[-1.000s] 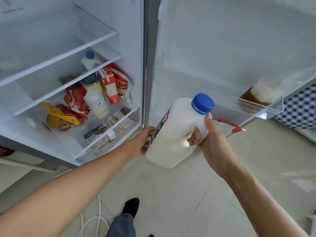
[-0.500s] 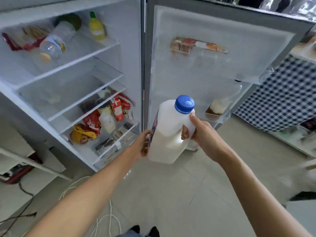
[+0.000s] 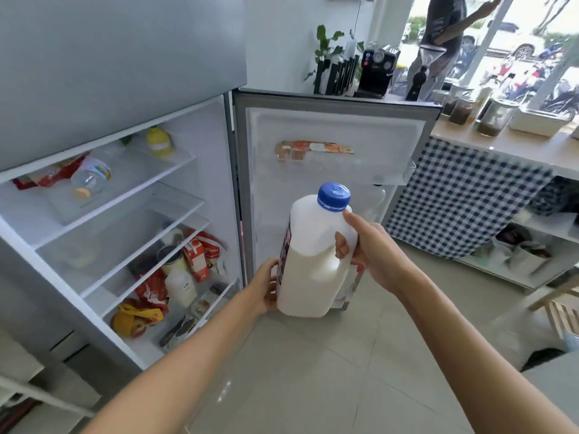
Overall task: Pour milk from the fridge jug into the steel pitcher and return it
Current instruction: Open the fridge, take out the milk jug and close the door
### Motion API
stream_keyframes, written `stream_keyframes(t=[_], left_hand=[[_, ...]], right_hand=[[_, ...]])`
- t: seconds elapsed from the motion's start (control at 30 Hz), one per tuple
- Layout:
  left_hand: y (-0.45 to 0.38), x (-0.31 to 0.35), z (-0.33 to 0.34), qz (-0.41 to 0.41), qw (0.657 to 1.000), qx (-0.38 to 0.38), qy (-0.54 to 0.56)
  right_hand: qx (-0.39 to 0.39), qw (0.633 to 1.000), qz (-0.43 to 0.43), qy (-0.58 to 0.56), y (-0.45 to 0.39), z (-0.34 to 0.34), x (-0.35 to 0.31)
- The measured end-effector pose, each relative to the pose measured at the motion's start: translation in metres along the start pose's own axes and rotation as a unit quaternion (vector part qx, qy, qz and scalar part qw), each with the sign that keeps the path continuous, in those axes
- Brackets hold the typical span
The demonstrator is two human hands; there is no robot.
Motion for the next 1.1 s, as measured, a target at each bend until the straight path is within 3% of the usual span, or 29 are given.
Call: stream_keyframes(t=[0.27,0.6,0.9,1.0,1.1], left_hand=[[-0.018,0.025,0.085,0.007,0.999,-0.039,-0.015],[-0.071,0.049,0.24,-0.032,0.993,-0.105,-0.052],[-0.115,0.053,0.325,-0.019,0.989,-0.114,-0.09],[-0.12,0.08,0.336,0.063,0.965,-0.057,-0.248],[-0.104,0.147,0.355,0.225,0.889,0.018,-0.399]], right_hand=[[0.137,0.988,0.004,-0.078,-0.018,-0.083,-0.009],[0.166,0.981,-0.016,-0.1,-0.056,-0.23,-0.017],[0.165,0.981,-0.021,-0.103,-0.086,-0.335,-0.008],[0.164,0.981,-0.017,-0.098,-0.095,-0.359,-0.001],[0.172,0.98,-0.01,-0.096,-0.102,-0.378,0.008]])
Point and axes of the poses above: each hand's wrist, its own y-axis away from the middle knuckle, its own z-axis out of the palm, x = y × z, the point moved 8 cm from there along -y, towards the middle knuckle, and after that the axes turned 6 degrees about -z, right-handed, at the moved point
